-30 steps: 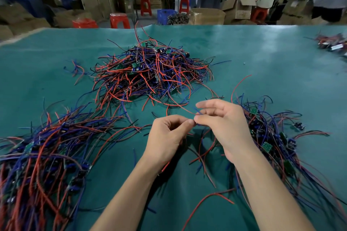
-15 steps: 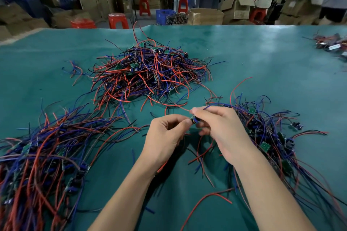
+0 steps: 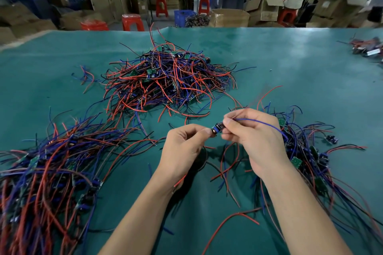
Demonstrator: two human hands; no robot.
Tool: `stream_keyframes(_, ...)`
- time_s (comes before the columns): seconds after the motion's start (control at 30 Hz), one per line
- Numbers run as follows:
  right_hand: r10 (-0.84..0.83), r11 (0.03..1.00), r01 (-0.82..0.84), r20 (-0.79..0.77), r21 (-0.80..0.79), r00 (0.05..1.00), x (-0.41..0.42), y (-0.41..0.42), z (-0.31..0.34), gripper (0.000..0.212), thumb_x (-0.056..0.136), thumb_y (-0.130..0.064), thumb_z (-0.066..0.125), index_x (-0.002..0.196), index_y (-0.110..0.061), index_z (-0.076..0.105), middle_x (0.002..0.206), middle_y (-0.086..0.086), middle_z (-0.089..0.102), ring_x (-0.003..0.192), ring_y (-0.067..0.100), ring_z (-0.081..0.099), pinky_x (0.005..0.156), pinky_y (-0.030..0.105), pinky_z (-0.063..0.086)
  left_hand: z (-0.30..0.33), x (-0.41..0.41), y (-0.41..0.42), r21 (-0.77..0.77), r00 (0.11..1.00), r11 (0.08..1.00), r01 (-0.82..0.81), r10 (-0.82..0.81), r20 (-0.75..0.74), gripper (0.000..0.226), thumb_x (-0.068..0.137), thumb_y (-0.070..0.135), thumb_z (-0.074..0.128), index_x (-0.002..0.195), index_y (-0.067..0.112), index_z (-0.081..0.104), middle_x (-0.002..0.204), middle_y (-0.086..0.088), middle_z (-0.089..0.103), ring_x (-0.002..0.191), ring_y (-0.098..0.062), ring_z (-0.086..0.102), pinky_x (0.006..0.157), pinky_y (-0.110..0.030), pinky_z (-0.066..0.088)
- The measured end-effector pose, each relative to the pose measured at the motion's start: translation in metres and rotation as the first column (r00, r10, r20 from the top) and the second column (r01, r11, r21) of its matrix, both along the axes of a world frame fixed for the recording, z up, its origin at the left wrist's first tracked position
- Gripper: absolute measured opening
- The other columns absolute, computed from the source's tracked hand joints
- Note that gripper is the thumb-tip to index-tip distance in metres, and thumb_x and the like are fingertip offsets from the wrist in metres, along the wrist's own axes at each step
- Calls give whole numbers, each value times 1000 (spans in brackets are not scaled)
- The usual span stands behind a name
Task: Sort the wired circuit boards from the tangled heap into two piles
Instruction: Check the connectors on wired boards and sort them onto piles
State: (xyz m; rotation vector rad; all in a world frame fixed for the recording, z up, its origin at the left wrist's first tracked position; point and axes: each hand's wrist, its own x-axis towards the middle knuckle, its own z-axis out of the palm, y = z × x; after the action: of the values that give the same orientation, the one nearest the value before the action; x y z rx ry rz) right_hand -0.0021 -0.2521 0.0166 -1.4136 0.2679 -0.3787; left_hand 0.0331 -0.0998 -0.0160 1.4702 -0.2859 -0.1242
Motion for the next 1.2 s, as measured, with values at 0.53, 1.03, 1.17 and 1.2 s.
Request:
stream_keyframes(0.53,-327,940,309,127,143,936,-4,-19,18,21,87,13,69,96,-6,66,73,15,70,57,15,66,61,23,57,0,-3,0,42,996,996,85,-85,7,24,83,34,69,80,10,75,51,7,29,45,-9,19,43,-20,17)
stream_keyframes(1.03,33,884,-24,10,-468,999,-1,12,-1,24,77,-41,75,92,-22,77,85,-10,79,80,6,75,74,29,58,3,-4,-2,-134,998,990,46,-52,-41,16,100,17,57,90,7,65,50,-1,51,37,-11,33,39,-17,27)
stream_keyframes(1.17,3,840,88,167,-535,986,-2,10,-1,16,76,-39,76,89,-29,76,82,-12,78,75,6,74,76,32,59,7,-5,0,-85,992,988,126,-128,-17,19,99,14,58,86,5,69,56,-5,60,46,-17,39,43,-21,31)
stream_keyframes(1.2,-35,837,149,221,-526,975,-1,6,1,14,78,-40,76,89,-32,76,82,-12,77,74,6,72,75,32,58,8,-6,0,-65,989,987,150,-151,-8,20,99,14,58,84,7,70,57,-4,61,48,-17,40,46,-23,33)
